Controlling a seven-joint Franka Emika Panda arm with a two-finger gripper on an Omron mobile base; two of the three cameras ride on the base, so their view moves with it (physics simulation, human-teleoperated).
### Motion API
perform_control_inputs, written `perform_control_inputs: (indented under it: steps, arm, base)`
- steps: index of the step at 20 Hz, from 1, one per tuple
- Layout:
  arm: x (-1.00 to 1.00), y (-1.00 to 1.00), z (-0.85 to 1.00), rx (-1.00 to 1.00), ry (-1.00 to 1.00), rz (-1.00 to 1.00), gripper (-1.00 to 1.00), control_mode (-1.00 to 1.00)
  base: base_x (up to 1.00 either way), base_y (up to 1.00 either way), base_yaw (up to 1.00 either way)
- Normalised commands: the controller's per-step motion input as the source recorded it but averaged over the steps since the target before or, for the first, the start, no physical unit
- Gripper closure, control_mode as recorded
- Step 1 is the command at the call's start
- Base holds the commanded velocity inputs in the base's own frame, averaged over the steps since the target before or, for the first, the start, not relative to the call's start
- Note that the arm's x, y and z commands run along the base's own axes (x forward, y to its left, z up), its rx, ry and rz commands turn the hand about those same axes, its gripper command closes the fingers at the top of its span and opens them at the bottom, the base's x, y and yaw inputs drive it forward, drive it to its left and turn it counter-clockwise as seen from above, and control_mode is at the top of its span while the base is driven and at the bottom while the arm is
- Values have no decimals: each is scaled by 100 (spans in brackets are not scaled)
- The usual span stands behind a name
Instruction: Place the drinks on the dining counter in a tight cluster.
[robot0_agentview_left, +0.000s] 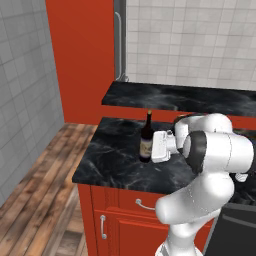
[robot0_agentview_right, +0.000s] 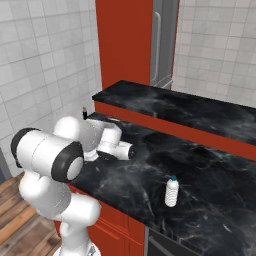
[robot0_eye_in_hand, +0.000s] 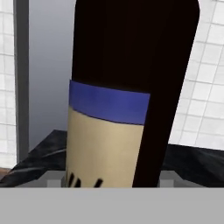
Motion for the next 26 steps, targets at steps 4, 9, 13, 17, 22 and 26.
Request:
perform_control_inputs:
  steps: [4, 9, 13, 17, 22, 26]
  arm:
    - [-56, 0, 100, -16, 8, -17, 100, -100]
    - [-39, 4, 100, -32, 11, -19, 100, -100]
    - [-1, 2, 100, -39, 21, -13, 100, -100]
    - [-20, 0, 100, -21, 6, -6, 100, -100]
    - [-45, -8, 85, 1, -3, 0, 100, -100]
    - [-31, 2, 21, 13, -5, 5, 100, -100]
  base:
    - [0, 0, 0]
    - [0, 0, 0]
    - [0, 0, 0]
    - [0, 0, 0]
    - [0, 0, 0]
    - [0, 0, 0]
